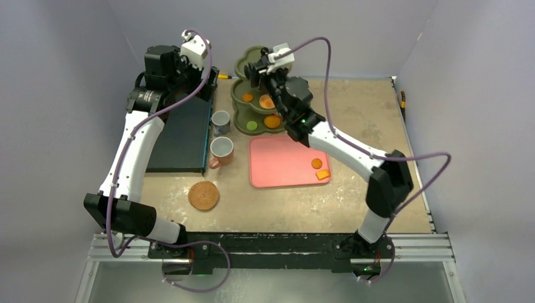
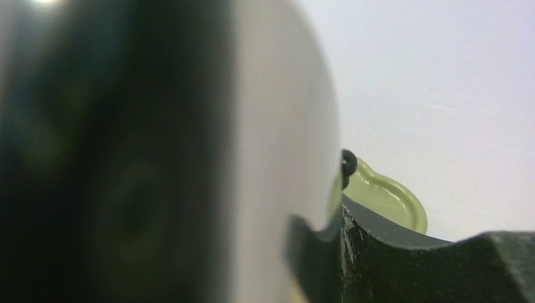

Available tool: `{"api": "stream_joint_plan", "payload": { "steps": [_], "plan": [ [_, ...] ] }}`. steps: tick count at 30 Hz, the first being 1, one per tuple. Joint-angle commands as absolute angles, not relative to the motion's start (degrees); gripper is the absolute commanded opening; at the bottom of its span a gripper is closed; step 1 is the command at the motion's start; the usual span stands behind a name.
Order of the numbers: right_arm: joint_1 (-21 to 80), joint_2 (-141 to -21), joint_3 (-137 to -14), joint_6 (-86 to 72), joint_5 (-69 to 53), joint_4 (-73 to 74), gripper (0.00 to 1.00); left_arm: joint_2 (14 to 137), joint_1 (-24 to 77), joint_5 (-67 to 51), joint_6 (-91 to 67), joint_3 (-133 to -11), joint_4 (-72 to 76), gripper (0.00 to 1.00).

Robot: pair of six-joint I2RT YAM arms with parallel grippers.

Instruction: Serve the afternoon tea

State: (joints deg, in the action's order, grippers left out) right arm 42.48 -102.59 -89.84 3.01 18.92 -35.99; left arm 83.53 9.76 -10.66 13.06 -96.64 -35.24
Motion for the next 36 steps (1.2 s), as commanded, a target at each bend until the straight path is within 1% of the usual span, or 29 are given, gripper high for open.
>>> {"api": "stream_joint_plan", "payload": {
  "steps": [1, 5, 12, 19, 27, 36],
  "plan": [
    [44.53, -90.01, -78.36, 1.69, 19.32, -39.27, 0.57, 81.06, 9.15, -10.44, 13.01, -97.03, -33.61, 0.99],
    [45.68, -80.82, -66.53, -2.51, 22.17, -36.54, 0.58, 80.96, 9.14, -10.65, 12.91, -97.03, -33.75, 0.99],
    [45.99, -67.7, -47.32, -13.31, 31.86, -26.95, 0.57, 80.66, 9.15, -11.48, 12.67, -96.17, -33.59, 0.99],
    [45.96, -64.0, -35.44, -20.42, 39.62, -21.44, 0.57, 80.74, 9.19, -11.61, 12.72, -96.0, -33.75, 0.99],
    [45.52, -65.16, -31.19, -24.82, 44.42, -19.88, 0.57, 81.15, 9.15, -11.95, 12.65, -95.86, -33.77, 0.99],
    [42.91, -66.48, -30.77, -23.34, 45.51, -22.42, 0.58, 81.73, 9.17, -12.04, 12.73, -96.15, -33.78, 0.99]
  ]
}}
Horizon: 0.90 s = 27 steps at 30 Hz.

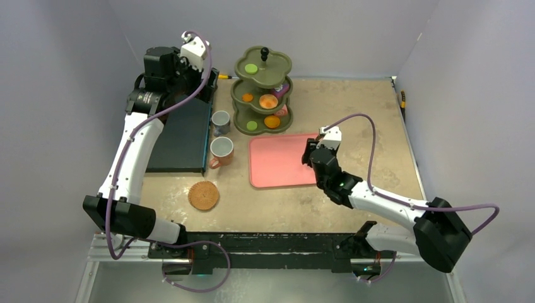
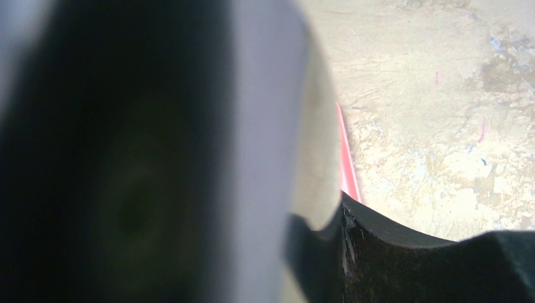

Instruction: Serve the afternoon tea

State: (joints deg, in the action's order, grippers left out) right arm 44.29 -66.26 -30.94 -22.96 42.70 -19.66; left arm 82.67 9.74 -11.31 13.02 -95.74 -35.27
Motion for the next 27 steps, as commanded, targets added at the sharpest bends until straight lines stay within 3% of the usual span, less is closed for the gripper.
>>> {"api": "stream_joint_plan", "payload": {
  "steps": [1, 27],
  "plan": [
    [42.49, -66.48, -30.61, -23.32, 45.6, -22.53, 0.59, 81.77, 9.19, -12.0, 12.79, -96.22, -33.8, 0.99],
    [37.94, -72.62, -27.62, -23.4, 42.89, -30.73, 0.61, 82.79, 9.14, -11.25, 13.51, -96.84, -33.66, 0.99]
  ]
}}
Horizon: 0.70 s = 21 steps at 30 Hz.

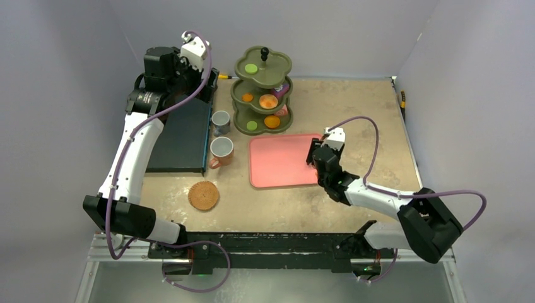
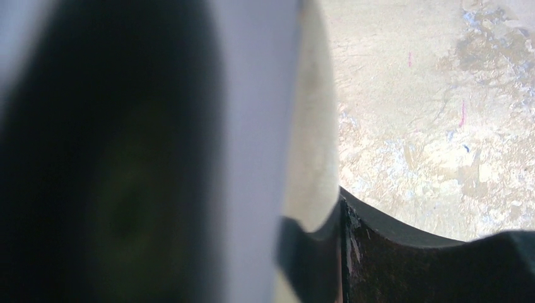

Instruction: Serve the afternoon tea

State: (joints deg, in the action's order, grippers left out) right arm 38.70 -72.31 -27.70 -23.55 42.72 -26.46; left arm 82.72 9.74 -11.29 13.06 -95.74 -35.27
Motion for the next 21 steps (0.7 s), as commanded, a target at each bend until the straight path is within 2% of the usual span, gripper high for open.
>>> {"api": "stream_joint_plan", "payload": {
  "steps": [1, 14, 21],
  "plan": [
    [37.91, -73.09, -27.95, -23.24, 42.59, -31.03, 0.61, 82.78, 9.15, -11.26, 13.52, -96.85, -33.64, 0.99],
    [37.79, -75.62, -28.49, -25.31, 39.12, -31.7, 0.56, 82.68, 9.15, -10.87, 13.74, -97.03, -33.67, 0.99],
    [37.79, -77.22, -29.57, -25.21, 38.61, -31.74, 0.45, 82.58, 9.19, -11.15, 13.5, -97.12, -33.59, 0.99]
  ]
}}
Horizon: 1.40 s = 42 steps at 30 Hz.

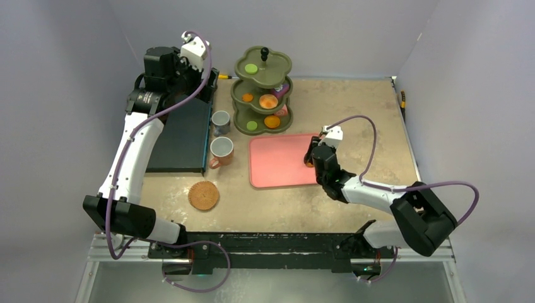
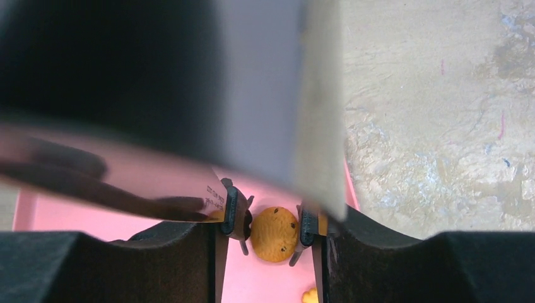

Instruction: Serve the afternoon tea

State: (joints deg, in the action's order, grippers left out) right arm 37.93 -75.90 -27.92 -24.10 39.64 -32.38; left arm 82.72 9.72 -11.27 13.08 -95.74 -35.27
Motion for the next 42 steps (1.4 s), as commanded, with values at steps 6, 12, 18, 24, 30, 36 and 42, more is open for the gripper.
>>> {"api": "stream_joint_plan", "payload": {
  "steps": [6, 12, 18, 24, 30, 36, 42],
  "plan": [
    [37.79, -74.48, -31.84, -21.59, 38.38, -31.88, 0.34, 82.1, 9.14, -10.7, 13.75, -97.22, -33.77, 0.99],
    [37.79, -71.5, -41.99, -12.8, 36.43, -31.24, 0.34, 81.83, 9.15, -10.64, 13.71, -97.29, -33.9, 0.99],
    [36.71, -77.23, -58.63, -3.62, 33.34, -34.45, 0.34, 81.61, 9.14, -10.42, 13.66, -97.28, -33.93, 0.99],
    [34.26, -89.97, -79.58, -0.22, 27.5, -35.31, 0.34, 81.65, 9.14, -10.41, 13.47, -97.38, -33.93, 0.99],
    [31.3, -104.74, -100.03, 1.52, 24.06, -31.8, 0.34, 81.59, 9.1, -10.04, 13.74, -97.73, -34.01, 0.99],
    [29.65, -112.47, -107.84, 0.44, 21.49, -31.17, 0.35, 81.72, 9.0, -9.74, 14.07, -97.65, -33.92, 0.99],
    [29.44, -114.38, -108.85, -2.07, 19.98, -30.66, 0.37, 81.95, 8.88, -10.06, 14.05, -97.73, -33.78, 0.99]
  ]
}}
